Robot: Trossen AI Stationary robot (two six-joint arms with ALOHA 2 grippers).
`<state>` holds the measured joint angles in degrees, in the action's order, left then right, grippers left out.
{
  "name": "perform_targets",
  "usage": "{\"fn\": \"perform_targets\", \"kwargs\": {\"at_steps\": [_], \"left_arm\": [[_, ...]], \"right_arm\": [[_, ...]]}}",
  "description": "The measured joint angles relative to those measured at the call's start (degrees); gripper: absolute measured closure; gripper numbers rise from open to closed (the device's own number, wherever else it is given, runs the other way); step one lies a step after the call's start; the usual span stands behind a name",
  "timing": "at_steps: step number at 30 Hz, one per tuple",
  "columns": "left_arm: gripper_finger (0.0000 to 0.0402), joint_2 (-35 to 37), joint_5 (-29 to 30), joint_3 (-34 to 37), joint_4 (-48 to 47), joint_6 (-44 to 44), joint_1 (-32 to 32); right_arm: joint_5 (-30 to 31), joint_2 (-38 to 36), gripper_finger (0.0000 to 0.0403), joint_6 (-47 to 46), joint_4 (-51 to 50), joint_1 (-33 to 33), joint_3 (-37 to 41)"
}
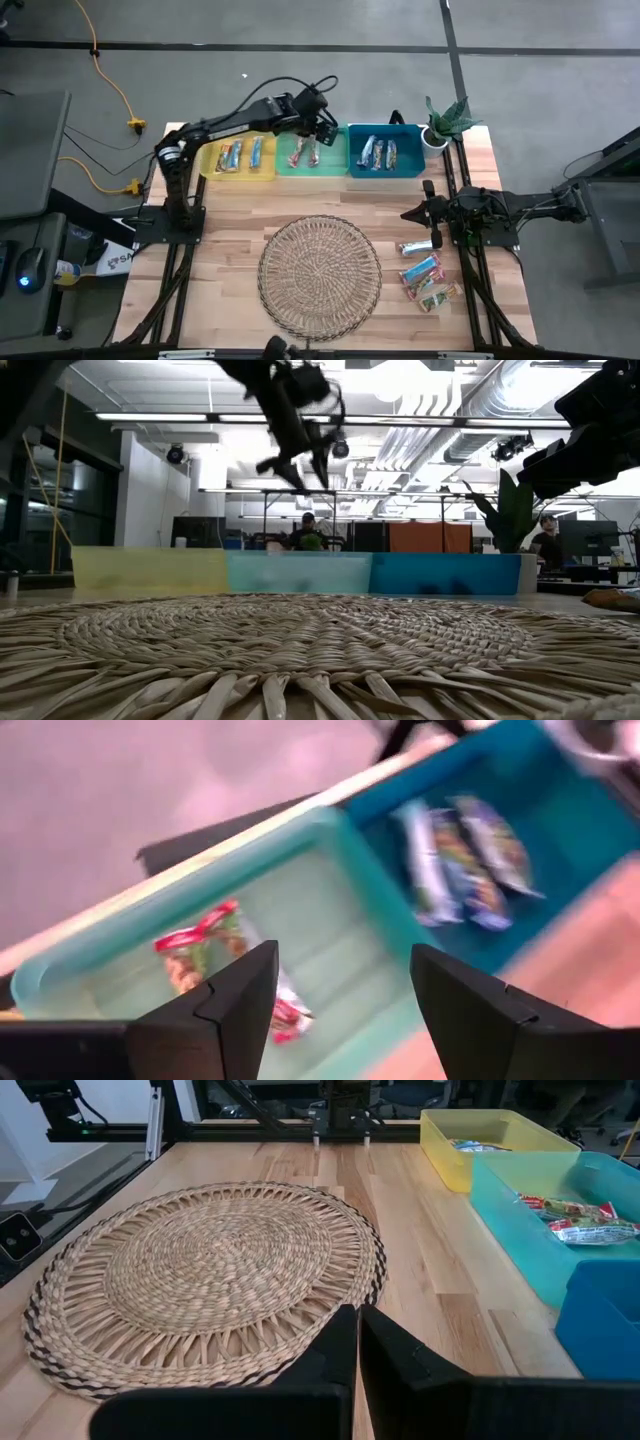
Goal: Pick and place Granola Bars by type
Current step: Put the yellow granola bar into the yellow bin
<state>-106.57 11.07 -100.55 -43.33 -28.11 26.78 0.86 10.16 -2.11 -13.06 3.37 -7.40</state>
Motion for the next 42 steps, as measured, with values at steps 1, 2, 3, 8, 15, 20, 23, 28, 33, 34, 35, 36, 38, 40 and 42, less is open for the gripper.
{"fn": "perform_targets", "kwargs": {"at_steps": [1,2,3,8,15,20,23,28,33,34,35,36,38,40,42], "left_arm": [[0.0177,1.25,-0.07,0.00,-0.34,1.00,-0.60],[0.0177,2.48,-0.02,0.00,-0.73,2.02,-1.33],[0.0177,3.64,0.05,0.00,-0.50,3.05,-2.24],[0.0177,8.76,3.45,0.00,-0.51,6.91,-6.41],[0.0177,14.22,3.21,1.47,0.33,11.56,-8.52],[0.0177,19.56,0.97,10.32,4.37,11.78,-7.91],[0.0177,24.61,-2.73,19.30,11.46,10.58,-7.67],[0.0177,34.72,-8.58,36.33,26.05,6.98,-7.78],[0.0177,46.23,-13.45,49.38,36.60,5.34,-7.77],[0.0177,48.64,-13.89,51.39,37.71,5.33,-7.78],[0.0177,51.02,-14.18,53.21,38.71,5.33,-7.78],[0.0177,53.39,-14.53,54.93,39.62,5.31,-7.78],[0.0177,58.20,-14.75,58.19,40.71,5.08,-7.78],[0.0177,62.68,-14.71,60.79,40.89,4.89,-7.71],[0.0177,66.61,-14.67,63.36,40.85,4.26,-7.69]], "right_arm": [[0.00,0.01,0.0402,0.00,0.01,0.01,0.00],[0.00,0.00,0.0402,-0.01,0.05,0.00,0.00],[0.00,-0.01,0.0402,-0.02,0.06,0.01,0.00],[0.01,0.01,0.0402,-0.02,0.02,0.00,0.01],[0.00,0.01,0.0402,0.00,0.09,0.01,0.00],[0.01,0.01,0.0402,-0.01,0.04,0.00,0.01],[0.02,0.01,0.0402,-0.02,0.04,0.01,0.00],[-0.01,0.01,0.0402,-0.02,0.04,0.01,0.02],[0.02,0.01,0.0402,-0.02,0.04,-0.01,0.00],[0.00,0.00,0.0402,-0.02,0.02,-0.01,0.00],[0.01,0.01,0.0402,-0.01,0.02,0.01,0.00],[0.01,0.01,0.0402,-0.02,0.02,0.00,0.01],[0.02,0.01,0.0402,-0.02,0.02,0.01,0.02],[0.00,0.01,0.0402,-0.02,0.02,0.01,0.00],[0.00,0.01,0.0402,0.00,0.02,0.00,0.01]]}}
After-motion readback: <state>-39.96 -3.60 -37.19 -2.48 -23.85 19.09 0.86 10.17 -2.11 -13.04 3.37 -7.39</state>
